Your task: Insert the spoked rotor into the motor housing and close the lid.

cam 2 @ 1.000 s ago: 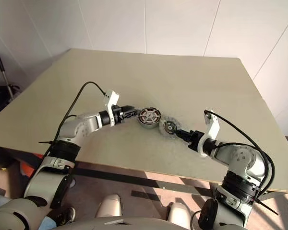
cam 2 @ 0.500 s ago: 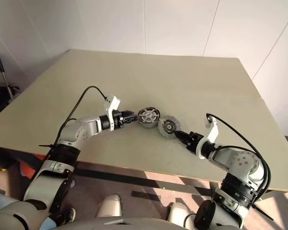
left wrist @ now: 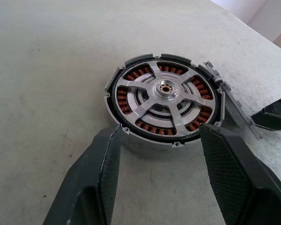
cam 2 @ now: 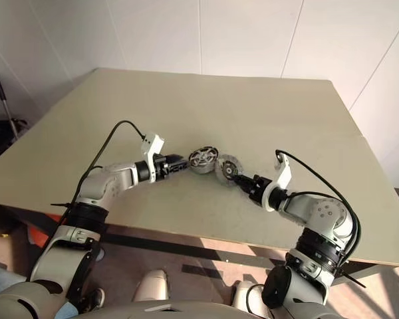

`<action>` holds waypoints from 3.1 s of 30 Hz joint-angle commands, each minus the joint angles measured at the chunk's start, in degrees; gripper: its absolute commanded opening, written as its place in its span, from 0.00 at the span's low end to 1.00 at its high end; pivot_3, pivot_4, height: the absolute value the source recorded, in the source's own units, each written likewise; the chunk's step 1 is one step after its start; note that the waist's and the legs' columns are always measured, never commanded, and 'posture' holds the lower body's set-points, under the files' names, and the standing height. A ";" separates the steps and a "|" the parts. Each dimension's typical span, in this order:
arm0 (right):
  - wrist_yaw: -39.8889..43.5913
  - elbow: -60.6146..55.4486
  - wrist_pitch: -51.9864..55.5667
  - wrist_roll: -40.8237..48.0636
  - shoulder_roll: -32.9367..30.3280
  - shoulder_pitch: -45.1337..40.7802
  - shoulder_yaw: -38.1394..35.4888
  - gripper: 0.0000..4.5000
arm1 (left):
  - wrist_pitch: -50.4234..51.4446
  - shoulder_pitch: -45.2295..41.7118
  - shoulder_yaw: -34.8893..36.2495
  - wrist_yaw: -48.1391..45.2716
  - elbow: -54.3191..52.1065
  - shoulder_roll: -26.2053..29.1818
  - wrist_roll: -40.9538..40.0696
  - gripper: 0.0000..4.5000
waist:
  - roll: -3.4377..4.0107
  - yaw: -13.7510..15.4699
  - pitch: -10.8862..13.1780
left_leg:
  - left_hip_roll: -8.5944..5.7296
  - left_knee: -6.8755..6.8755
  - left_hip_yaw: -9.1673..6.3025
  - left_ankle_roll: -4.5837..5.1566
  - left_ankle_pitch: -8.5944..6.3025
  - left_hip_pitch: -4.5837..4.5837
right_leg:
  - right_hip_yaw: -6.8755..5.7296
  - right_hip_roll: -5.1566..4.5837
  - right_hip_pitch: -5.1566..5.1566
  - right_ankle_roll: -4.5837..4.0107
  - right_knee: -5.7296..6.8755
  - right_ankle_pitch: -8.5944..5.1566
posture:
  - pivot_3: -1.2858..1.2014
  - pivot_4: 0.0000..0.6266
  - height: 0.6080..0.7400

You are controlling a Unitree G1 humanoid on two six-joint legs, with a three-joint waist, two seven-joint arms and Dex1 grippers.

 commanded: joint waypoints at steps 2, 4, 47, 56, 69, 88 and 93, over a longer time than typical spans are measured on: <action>-0.85 -4.26 0.37 4.96 -3.33 1.85 1.02 0.41 | 0.20 -0.42 0.30 -0.26 -2.36 -0.10 0.09 0.61 | 0.00 0.20 0.00 | 0.00 0.00 0.00 0.00 0.00 0.00 | 0.00 0.00 0.01 0.00 0.00 0.00 | 0.52 0.00 1.00; -2.32 -5.10 0.37 6.75 -4.07 3.38 1.19 0.41 | 0.12 -0.45 0.12 -0.35 -2.21 -0.36 0.25 0.61 | 0.00 0.33 0.00 | 0.00 0.00 0.00 0.00 0.00 0.00 | 0.00 0.00 0.01 0.00 0.00 0.00 | 0.52 0.00 1.00; -22.72 1.94 -7.58 19.65 6.11 -7.94 -7.29 0.91 | 1.44 0.86 -0.05 -0.23 -3.09 -0.06 1.10 0.61 | 0.07 -0.35 -0.03 | -0.02 -0.12 -0.01 -0.22 0.13 -0.10 | 0.11 0.05 -0.39 0.45 0.02 -0.21 | 0.52 0.00 1.00; -23.23 3.12 -11.16 19.59 4.45 -7.73 -5.19 0.91 | 1.50 0.95 -0.03 -0.38 -3.00 0.15 1.18 0.61 | 0.07 -0.21 -0.03 | -0.05 -0.71 0.00 -0.14 0.08 -0.23 | 0.01 0.12 -0.61 0.10 -0.09 0.01 | 0.52 0.00 1.00; -25.10 1.66 -8.11 19.60 0.18 -4.58 -5.24 0.91 | 1.96 1.09 -0.31 -0.61 -3.50 -0.15 0.97 0.61 | 0.07 -0.07 -0.03 | -0.06 -0.65 0.00 -0.25 0.16 -0.13 | 0.03 0.09 -0.51 0.02 -0.04 -0.04 | 0.52 0.00 1.00; -24.07 14.47 -23.85 16.29 1.46 -9.25 -2.54 0.91 | 2.43 1.81 -0.30 -0.47 -4.15 0.33 1.33 0.61 | 0.07 -0.15 -0.04 | -0.06 -0.52 0.00 -0.24 0.15 -0.15 | 0.03 0.06 -0.48 0.01 0.00 -0.03 | 0.52 0.00 1.00; -21.03 22.22 -29.92 14.19 -1.31 -12.36 -0.27 0.91 | 2.60 2.09 0.38 0.29 -4.60 0.25 1.14 0.61 | 0.07 -0.15 -0.04 | -0.06 -0.49 0.00 -0.21 0.13 -0.21 | 0.01 0.06 -0.49 -0.01 -0.01 -0.02 | 0.52 0.00 1.00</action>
